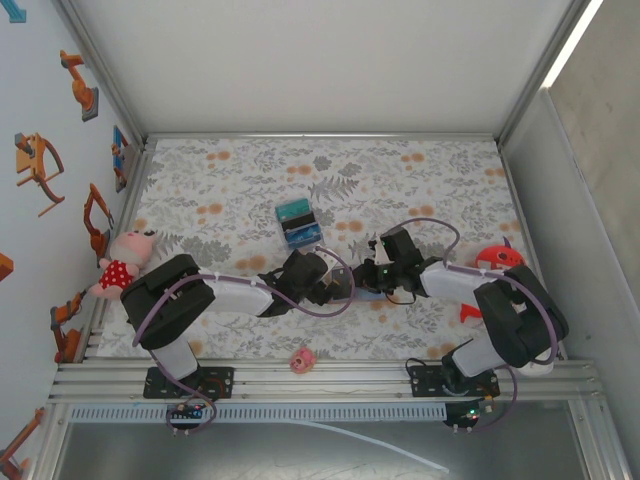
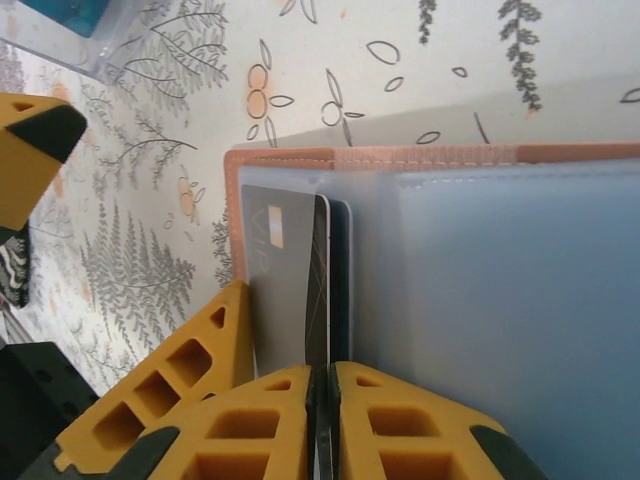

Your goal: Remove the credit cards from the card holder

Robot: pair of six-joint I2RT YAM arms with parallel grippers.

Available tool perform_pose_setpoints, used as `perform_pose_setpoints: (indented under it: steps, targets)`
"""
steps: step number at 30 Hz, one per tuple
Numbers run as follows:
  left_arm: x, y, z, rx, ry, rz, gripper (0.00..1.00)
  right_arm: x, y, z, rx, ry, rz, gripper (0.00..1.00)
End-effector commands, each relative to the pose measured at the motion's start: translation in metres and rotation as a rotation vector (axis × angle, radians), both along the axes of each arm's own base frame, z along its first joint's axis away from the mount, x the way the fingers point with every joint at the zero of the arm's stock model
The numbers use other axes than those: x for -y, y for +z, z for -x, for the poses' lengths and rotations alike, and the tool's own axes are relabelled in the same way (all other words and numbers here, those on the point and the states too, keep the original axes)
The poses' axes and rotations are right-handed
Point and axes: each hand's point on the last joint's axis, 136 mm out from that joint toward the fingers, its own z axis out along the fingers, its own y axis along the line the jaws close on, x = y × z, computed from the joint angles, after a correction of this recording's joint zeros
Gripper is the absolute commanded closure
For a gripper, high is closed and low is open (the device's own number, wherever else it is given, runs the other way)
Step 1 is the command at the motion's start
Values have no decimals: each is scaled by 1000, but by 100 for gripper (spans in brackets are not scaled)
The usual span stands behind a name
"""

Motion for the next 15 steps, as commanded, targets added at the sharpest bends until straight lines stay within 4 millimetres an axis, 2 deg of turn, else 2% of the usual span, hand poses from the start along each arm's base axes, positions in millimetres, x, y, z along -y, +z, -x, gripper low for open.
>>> perform_pose_setpoints:
  steps: [1,8,15]
  targets:
    - [-2,-1,3,-14,-19,-42,3,-8,13,-2,28,16,-73,90]
    - [0,1,2,-14,-20,-43,3,-8,5,-3,6,10,-79,94]
    - [-3,-1,2,-12,-10,-54,3,7,0,-9,7,-32,-52,99]
